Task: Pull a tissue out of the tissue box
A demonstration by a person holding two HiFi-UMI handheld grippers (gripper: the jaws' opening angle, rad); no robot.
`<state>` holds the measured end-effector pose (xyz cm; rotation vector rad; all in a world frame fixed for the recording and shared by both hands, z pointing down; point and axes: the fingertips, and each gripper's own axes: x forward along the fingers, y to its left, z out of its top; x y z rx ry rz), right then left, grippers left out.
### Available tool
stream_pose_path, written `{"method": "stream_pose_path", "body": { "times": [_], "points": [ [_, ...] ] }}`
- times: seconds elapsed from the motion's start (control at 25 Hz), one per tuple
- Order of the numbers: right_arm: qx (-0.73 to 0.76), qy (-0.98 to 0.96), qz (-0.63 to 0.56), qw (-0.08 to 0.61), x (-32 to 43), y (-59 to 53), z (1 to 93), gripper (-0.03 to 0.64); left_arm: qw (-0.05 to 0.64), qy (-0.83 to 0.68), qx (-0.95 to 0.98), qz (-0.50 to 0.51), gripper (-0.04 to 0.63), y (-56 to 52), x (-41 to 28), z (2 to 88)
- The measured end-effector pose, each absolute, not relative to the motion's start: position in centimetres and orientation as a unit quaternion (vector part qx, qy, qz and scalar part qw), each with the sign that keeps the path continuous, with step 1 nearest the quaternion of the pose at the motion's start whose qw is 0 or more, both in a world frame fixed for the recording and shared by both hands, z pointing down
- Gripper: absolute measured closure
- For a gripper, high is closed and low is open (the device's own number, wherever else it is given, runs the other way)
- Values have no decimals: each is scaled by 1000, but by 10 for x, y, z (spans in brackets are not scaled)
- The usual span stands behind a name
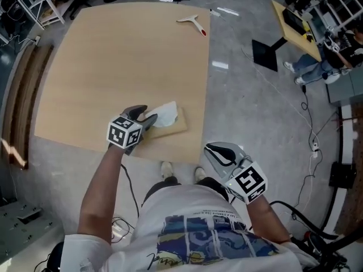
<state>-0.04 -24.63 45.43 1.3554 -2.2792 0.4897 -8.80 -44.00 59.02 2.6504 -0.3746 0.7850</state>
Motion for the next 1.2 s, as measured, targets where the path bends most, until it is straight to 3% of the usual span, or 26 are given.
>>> {"method": "stream_pose_path", "body": {
  "times": [0.56,1.2],
  "points": [
    [541,-788,205,210,12,-249,463,598,184,-8,928,323,352,-436,-48,617],
    [550,-784,205,201,23,-248,465,598,143,22,921,361,587,-421,-39,623]
  ]
}}
